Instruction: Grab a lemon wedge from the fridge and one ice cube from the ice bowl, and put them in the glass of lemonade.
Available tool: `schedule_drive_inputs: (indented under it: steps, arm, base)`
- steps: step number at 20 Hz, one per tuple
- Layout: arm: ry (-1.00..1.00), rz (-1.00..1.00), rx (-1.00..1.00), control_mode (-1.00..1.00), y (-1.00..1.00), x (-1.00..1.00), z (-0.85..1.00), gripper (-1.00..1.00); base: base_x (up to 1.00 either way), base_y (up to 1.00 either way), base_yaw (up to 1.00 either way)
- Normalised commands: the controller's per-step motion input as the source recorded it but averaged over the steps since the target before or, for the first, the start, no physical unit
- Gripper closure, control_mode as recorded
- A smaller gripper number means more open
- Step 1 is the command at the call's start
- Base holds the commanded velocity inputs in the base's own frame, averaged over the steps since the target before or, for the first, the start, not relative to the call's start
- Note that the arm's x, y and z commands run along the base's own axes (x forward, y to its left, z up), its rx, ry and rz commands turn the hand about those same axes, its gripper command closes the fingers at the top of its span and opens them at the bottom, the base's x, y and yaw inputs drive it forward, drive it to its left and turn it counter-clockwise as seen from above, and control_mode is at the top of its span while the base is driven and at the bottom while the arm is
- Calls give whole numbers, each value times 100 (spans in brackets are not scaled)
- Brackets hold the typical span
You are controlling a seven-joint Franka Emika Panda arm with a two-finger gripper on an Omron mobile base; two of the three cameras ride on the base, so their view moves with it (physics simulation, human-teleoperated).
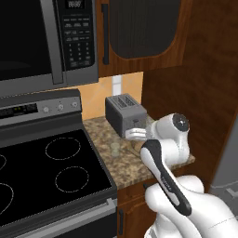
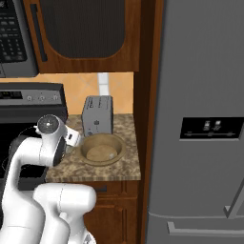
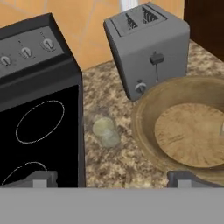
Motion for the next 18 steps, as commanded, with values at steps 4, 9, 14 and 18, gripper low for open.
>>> schedule_drive_inputs:
  steps: [4,9,14,18]
  arm:
    - [-6,0,0,-100,0,-100,41,-100]
    - [0,0,0,100,0,0,0,-100]
    - [0,0,0,100,0,0,0,-100]
    - [0,0,0,100,0,0,0,-100]
  base:
    - [0,0,0]
    - [-100,-12,-2]
    - [-100,-65,-3]
    - [-55,-100,-8]
